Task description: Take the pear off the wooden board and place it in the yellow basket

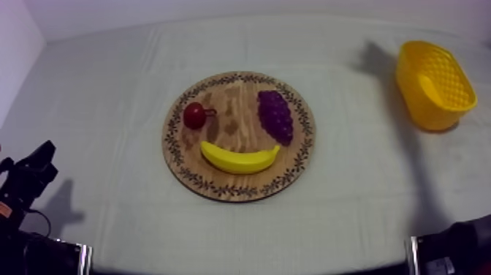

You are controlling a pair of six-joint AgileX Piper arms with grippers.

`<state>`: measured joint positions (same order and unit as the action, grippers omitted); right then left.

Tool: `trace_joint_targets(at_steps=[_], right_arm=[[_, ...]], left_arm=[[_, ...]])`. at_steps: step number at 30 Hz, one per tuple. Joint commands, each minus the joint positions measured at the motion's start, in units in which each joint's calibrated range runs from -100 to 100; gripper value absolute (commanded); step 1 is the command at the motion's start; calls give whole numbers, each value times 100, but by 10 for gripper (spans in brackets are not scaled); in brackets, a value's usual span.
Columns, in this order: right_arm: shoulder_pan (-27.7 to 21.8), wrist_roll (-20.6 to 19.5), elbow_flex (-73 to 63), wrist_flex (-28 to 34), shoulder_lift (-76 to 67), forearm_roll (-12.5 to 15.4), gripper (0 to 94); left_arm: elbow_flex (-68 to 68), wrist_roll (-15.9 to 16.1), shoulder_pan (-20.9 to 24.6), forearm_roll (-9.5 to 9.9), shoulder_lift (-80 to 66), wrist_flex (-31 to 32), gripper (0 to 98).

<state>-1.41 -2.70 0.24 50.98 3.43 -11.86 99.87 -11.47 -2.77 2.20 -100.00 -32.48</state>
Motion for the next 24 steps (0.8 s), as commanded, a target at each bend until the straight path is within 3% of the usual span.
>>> trace_joint_targets(at_steps=[1, 8, 24], right_arm=[[-311, -239, 76, 233, 117, -2, 261], [-604, -439, 538, 416, 717, -159, 260], [-791, -231, 1815, 158, 1396, -159, 254]], left_arm=[[2, 2, -1, 2, 0, -1, 1], [2, -1, -1, 2, 0, -1, 1], [2, 2, -1, 2, 0, -1, 1]])
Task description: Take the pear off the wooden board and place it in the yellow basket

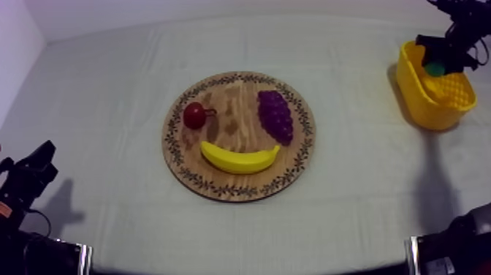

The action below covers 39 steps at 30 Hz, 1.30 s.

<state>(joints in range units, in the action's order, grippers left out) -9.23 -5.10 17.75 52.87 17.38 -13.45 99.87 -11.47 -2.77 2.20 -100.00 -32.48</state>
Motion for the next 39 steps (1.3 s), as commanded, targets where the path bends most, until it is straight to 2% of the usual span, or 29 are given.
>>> trace_joint_targets(at_steps=[1, 15, 24, 30, 33, 35, 39], right_arm=[[-19, 23, 114, -50, 11, 3, 254], [-158, 84, 536, -231, 154, 3, 260], [-207, 216, 705, -451, 116, 42, 484], [-196, 283, 821, -548, 36, 104, 553], [-190, 318, 889, -580, -27, 137, 543], [-193, 392, 943, -611, -118, 205, 504], [-216, 632, 1043, -686, -459, 471, 337]], left_arm=[[2, 2, -1, 2, 0, -1, 1], [2, 2, -1, 2, 0, -1, 1], [2, 0, -1, 2, 0, -1, 1], [2, -2, -1, 2, 0, -1, 1], [2, -3, -1, 2, 0, -1, 1], [2, -3, -1, 2, 0, -1, 1], [2, -1, -1, 2, 0, -1, 1]])
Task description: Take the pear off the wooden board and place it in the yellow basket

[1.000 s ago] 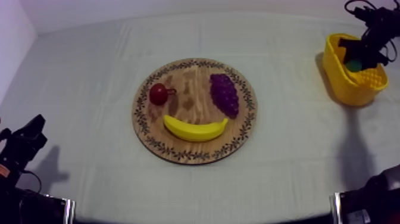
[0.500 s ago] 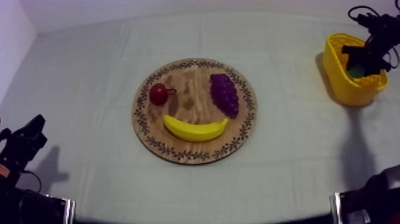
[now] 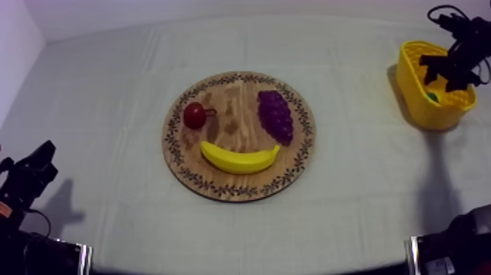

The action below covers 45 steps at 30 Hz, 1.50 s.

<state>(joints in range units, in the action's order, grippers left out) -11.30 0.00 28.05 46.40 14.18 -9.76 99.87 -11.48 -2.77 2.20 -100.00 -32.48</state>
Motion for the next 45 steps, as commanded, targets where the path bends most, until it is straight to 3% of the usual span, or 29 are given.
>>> trace_joint_targets(at_steps=[1, 6, 11, 21, 30, 37, 45], right_arm=[[-11, 172, 40, -67, -258, 177, 288], [5, 431, 241, -210, -1024, 585, 121], [135, 681, 798, -390, -2039, 927, 30], [383, 640, 3138, -1674, -4730, 1022, 4], [653, 747, 5255, -2261, -7273, 949, 3], [805, 978, 6410, -1809, -9136, 943, 5], [892, 1241, 6850, -771, -10432, 1002, 52]], left_arm=[[2, -1, -1, 2, 0, -1, 1], [2, -1, -1, 2, 0, -1, 1], [2, -2, -1, 2, 0, -1, 1], [2, -2, -1, 2, 0, -1, 1], [2, -2, -1, 2, 0, -1, 1], [2, -1, -1, 2, 0, -1, 1], [2, 0, -1, 2, 0, -1, 1]])
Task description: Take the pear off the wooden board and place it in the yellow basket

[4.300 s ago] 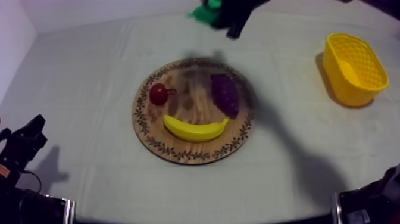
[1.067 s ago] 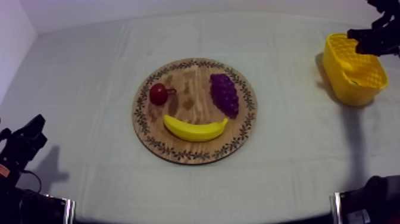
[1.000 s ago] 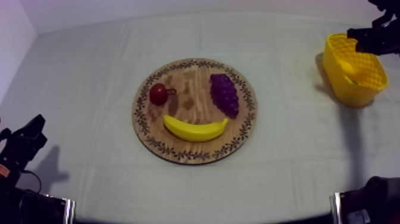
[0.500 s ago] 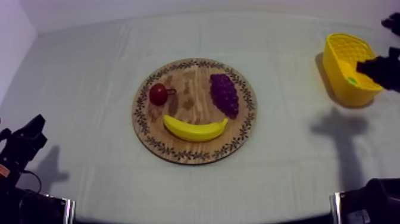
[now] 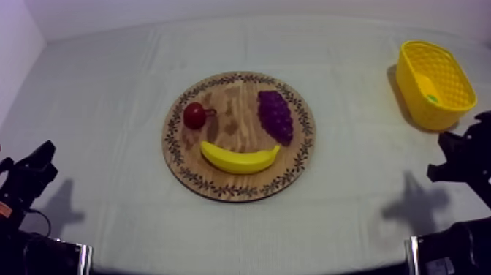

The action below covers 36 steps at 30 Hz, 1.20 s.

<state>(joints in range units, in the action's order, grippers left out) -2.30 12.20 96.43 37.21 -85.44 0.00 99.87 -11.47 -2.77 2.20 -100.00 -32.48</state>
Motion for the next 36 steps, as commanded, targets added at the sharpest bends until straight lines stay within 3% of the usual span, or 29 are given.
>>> trace_joint_targets(at_steps=[1, 12, 22, 36], right_arm=[[-22, 43, 32, 239, -567, 45, 63], [-98, -34, 264, 317, -1010, 94, 191], [-136, 58, 333, 163, -1023, 100, 23], [-138, -6, 335, 158, -1024, 100, 4]], left_arm=[[2, -2, -1, 2, 0, -1, 1], [2, -2, -1, 2, 0, -1, 1], [2, -1, -1, 2, 0, -1, 1], [2, 0, -1, 2, 0, -1, 1]])
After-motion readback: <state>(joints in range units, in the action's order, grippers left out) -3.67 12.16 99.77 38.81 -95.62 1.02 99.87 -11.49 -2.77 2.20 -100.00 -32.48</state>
